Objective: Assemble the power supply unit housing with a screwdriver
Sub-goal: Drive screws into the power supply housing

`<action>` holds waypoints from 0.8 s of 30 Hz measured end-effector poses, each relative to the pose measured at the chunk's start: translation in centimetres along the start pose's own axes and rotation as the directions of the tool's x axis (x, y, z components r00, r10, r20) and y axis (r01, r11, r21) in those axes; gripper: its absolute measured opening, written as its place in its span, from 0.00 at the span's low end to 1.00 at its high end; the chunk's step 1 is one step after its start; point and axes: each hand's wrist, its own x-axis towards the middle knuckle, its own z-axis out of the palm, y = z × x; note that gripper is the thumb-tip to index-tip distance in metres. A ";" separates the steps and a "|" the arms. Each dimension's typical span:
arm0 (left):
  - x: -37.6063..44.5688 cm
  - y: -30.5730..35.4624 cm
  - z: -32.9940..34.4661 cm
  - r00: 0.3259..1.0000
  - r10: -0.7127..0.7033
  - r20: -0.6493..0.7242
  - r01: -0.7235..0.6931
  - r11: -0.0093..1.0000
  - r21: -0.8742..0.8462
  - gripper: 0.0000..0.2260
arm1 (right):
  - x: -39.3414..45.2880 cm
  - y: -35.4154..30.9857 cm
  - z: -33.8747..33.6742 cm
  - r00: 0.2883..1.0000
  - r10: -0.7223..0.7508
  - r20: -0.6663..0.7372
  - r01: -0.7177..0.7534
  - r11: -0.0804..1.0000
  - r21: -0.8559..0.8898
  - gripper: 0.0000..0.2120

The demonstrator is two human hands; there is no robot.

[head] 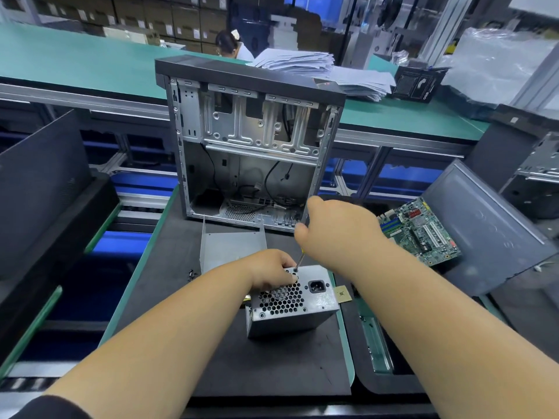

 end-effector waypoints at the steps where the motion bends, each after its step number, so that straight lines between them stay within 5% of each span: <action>1: 0.0 0.0 -0.1 1.000 -0.006 0.004 0.006 1.000 -0.007 0.09 | 0.0 0.3 0.0 0.998 -0.051 0.032 0.047 0.993 0.104 0.07; 4: 0.0 0.1 -0.1 1.000 -0.014 0.019 0.014 1.000 -0.015 0.07 | 0.2 1.2 -0.1 0.986 -0.129 0.103 0.104 0.970 0.219 0.06; 24: -0.3 0.3 0.0 1.000 0.008 -0.012 -0.008 1.000 0.028 0.04 | 1.4 1.5 1.7 0.999 0.018 -0.032 -0.017 1.000 0.026 0.18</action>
